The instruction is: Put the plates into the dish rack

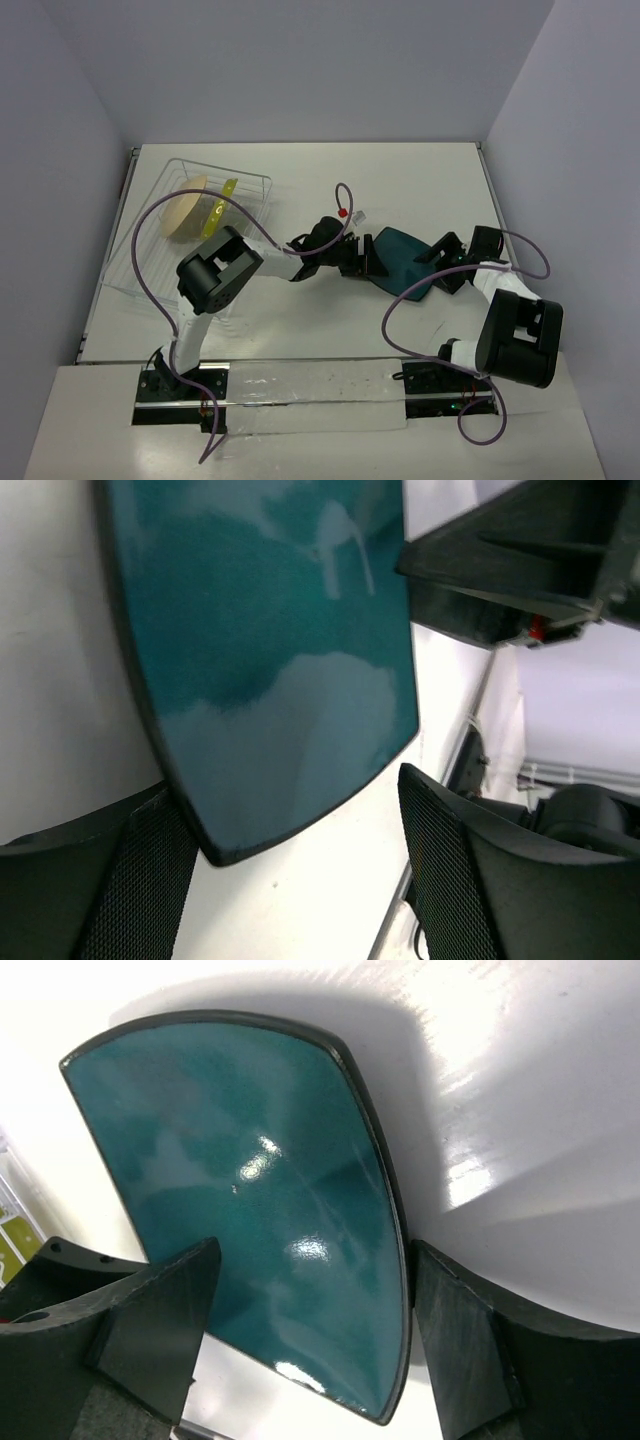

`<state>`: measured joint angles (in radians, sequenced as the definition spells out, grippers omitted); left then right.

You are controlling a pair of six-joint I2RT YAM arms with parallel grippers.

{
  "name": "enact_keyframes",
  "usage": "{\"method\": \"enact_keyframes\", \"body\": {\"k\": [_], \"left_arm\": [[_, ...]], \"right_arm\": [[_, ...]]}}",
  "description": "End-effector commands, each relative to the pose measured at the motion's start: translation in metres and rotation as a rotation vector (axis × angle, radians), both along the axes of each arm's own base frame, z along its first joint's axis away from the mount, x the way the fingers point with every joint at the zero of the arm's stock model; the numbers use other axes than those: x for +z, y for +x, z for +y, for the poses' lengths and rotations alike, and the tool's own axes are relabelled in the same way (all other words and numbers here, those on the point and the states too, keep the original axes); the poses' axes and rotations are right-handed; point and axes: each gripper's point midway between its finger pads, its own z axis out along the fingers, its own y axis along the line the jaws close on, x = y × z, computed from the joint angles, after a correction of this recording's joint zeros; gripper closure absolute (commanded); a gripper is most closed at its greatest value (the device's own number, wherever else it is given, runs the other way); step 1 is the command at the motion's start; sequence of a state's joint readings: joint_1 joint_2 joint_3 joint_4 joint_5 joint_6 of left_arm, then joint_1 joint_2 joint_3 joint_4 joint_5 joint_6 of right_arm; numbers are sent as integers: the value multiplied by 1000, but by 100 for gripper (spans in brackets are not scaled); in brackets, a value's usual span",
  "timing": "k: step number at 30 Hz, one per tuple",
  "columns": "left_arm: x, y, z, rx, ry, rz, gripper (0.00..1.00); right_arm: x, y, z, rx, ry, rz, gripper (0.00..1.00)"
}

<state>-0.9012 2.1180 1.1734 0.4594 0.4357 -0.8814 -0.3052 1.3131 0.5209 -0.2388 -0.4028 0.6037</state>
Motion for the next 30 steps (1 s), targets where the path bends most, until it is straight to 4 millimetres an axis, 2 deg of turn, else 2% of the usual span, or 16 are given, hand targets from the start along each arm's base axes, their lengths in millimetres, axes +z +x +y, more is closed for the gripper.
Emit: {"method": "enact_keyframes", "body": {"k": [1, 4, 7, 10, 13, 19, 21, 27, 30], "left_arm": [[43, -18, -23, -130, -210, -75, 20], [60, -22, -27, -168, -291, -99, 22], [71, -21, -29, -172, -323, -123, 22], [73, -15, -34, -166, -308, -148, 24], [75, -6, -37, -142, -287, -161, 29], [68, 4, -37, -89, -223, -159, 58], [60, 13, -36, -37, -175, -140, 71], [44, 25, -33, 58, -72, -94, 100], [47, 30, -31, 93, -53, -118, 100]], "right_arm": [[-42, -46, 11, 41, -5, 211, 21], [-44, -47, 14, 59, -4, 221, 30], [-46, -49, 17, 79, -6, 229, 33], [-47, -51, 18, 89, -19, 240, 36], [-47, -50, 18, 94, -19, 237, 38], [-46, -50, 19, 102, -25, 236, 38], [-46, -50, 19, 106, -34, 235, 39], [-44, -49, 19, 121, -60, 226, 39], [-38, -45, 22, 134, -66, 200, 35]]}}
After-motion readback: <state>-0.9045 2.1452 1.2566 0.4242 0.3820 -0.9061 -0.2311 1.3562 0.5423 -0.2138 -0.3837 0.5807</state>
